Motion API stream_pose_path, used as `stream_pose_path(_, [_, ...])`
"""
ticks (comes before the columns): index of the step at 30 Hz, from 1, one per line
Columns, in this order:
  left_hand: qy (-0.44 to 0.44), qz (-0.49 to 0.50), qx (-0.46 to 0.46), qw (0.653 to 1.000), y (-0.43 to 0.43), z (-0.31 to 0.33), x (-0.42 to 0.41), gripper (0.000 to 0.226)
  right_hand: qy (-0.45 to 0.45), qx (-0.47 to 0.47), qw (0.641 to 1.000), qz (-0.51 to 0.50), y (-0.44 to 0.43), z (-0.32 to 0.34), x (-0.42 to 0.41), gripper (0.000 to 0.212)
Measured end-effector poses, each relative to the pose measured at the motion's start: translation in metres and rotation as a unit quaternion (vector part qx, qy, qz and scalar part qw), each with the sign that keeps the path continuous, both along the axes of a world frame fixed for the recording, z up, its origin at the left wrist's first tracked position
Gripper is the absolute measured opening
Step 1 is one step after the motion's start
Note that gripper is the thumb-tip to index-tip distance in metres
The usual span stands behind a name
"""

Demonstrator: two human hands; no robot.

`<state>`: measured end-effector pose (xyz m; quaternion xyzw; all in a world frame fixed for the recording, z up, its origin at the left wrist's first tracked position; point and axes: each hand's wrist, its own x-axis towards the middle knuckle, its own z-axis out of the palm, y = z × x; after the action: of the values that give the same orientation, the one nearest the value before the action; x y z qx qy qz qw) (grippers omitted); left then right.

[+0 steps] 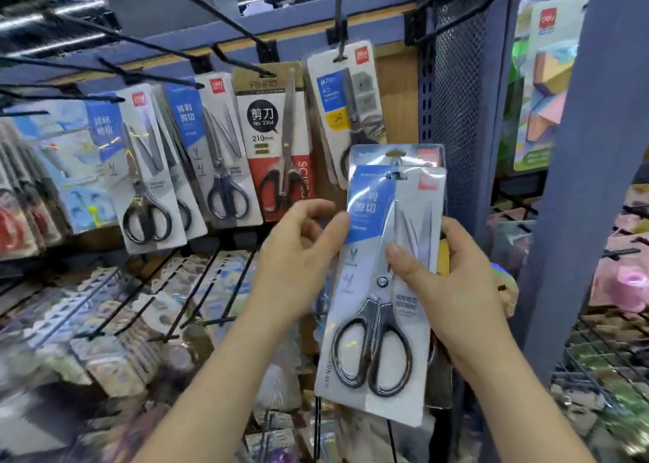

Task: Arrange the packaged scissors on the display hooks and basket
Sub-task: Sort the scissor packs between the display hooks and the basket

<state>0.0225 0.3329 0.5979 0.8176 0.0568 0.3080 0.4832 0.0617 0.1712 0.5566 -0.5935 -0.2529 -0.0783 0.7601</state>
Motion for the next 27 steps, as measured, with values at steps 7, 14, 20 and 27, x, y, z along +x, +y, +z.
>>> stream_pose_path(7, [0.001,-0.003,-0.168,0.986,-0.006,-0.035,-0.050,0.013,0.001,0.026,0.999,0.048,0.036,-0.003,-0.017,0.027])
stream_pose_path(14, [-0.080,0.095,-0.240,0.963,0.023,-0.040,-0.078,0.016,-0.010,-0.031,0.997,0.068,0.049,-0.012,-0.027,0.031])
stream_pose_path(20, [-0.132,0.098,-0.200,0.966,0.073,-0.035,-0.123,0.049,0.029,-0.016,0.991,0.133,0.055,-0.004,-0.039,0.059])
stream_pose_path(27, [-0.039,0.148,-0.180,0.972,0.117,-0.038,-0.176,0.045,0.089,0.027,0.950,0.297,0.119,0.005,-0.079,0.031])
